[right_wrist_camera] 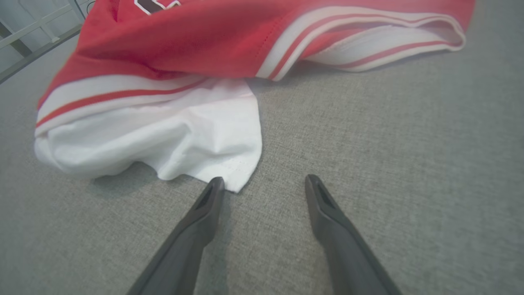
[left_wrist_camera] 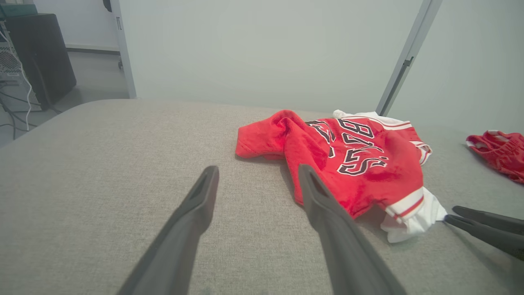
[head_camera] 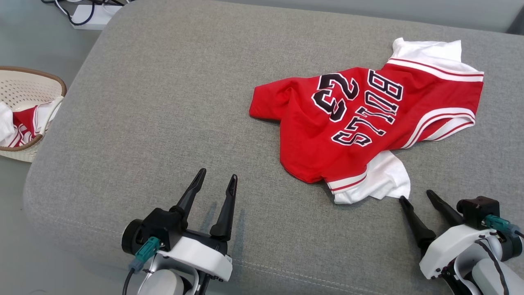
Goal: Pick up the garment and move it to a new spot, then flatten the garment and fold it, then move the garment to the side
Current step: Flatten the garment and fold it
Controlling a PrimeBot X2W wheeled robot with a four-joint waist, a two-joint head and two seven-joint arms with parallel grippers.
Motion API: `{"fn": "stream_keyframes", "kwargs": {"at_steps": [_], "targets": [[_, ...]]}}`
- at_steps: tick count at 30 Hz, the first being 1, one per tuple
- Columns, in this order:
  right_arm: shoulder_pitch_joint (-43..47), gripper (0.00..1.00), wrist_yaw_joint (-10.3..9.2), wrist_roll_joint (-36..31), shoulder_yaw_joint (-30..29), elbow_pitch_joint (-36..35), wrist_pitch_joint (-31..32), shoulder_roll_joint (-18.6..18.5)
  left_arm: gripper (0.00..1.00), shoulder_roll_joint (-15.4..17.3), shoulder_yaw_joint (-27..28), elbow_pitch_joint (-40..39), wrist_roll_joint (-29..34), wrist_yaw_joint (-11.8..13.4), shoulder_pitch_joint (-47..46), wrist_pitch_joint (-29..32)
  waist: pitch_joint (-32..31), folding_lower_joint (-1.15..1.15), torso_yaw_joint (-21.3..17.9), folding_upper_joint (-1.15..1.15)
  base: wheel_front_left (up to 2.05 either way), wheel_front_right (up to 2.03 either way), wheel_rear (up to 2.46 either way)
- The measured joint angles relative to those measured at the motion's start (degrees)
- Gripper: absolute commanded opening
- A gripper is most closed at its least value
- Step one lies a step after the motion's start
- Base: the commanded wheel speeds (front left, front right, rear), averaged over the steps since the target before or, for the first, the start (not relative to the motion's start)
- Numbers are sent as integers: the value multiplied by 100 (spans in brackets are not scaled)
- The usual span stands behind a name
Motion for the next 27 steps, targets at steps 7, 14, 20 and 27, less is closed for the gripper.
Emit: {"fn": "stream_keyframes", "kwargs": {"at_steps": [7, 14, 20, 27], "targets": [[-3, 100, 0, -124, -112, -101, 124, 52, 100, -1, -11, 20, 0, -1, 0, 0, 95, 0, 60, 0, 0, 0, 0], [-107, 29, -4, -137, -29, -138, 377, 57, 100, 1, -1, 41, 0, 0, 0, 0, 114, 0, 119, 0, 0, 0, 0], [-143, 0, 14, -73, 7, -254, 528, -2, 100, 1, 10, 38, -1, 0, -1, 0, 78, 0, 90, 0, 0, 0, 0], [-187, 0, 14, 75, -1199, -1126, 290, -749, 100, 4, 82, 40, 30, -10, 0, 0, -78, 0, -127, 0, 0, 0, 0]]}}
